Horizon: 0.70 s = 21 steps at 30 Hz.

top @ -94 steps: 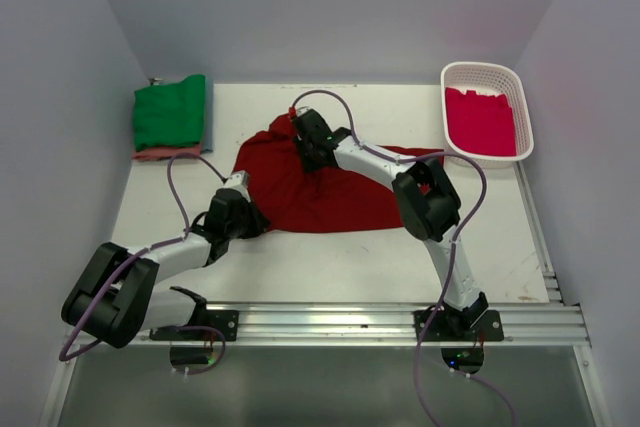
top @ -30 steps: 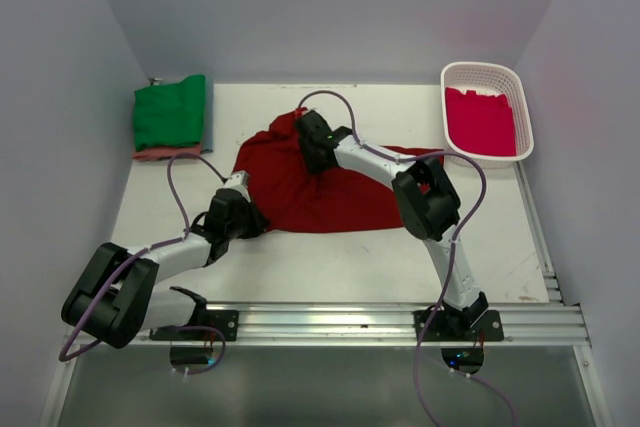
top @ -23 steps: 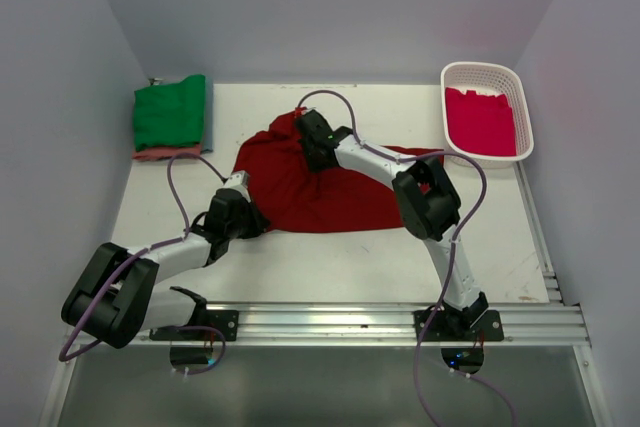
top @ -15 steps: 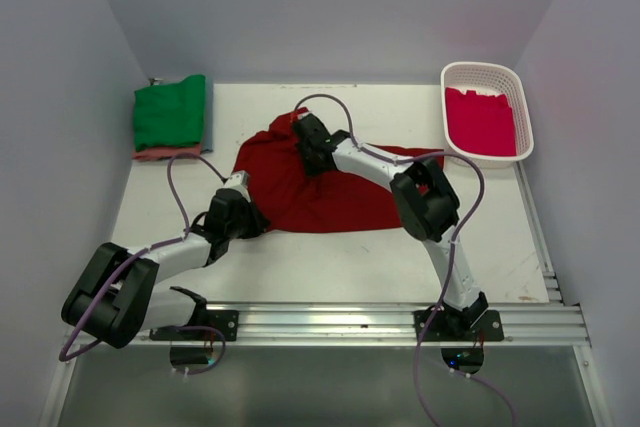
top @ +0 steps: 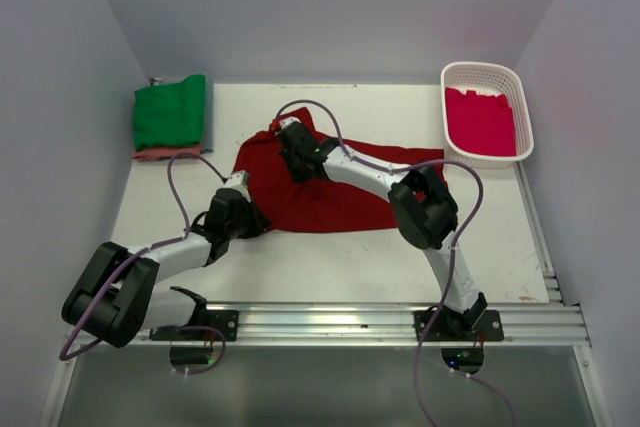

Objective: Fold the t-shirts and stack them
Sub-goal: Fold the tshirt

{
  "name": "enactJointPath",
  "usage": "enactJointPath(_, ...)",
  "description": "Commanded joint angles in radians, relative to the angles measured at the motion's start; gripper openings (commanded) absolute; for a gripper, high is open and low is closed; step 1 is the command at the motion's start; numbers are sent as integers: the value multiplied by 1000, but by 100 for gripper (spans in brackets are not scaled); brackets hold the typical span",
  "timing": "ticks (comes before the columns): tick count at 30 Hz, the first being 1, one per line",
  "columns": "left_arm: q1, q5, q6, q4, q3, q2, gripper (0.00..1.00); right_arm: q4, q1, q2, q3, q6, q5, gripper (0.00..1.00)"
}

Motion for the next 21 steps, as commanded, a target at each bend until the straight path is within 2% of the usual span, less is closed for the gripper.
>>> enactJointPath(1, -5, -20, 12, -66, 1, 26, 0, -22, -5, -17, 57, -14, 37, 0)
enactJointPath(8, -5, -18, 12, -64, -3, 26, 0, -77, -28, 40, 111, 27, 136, 0)
enactJointPath(21, -5, -18, 11, -68, -8, 15, 0, -96, -85, 95, 83, 78, 62, 0)
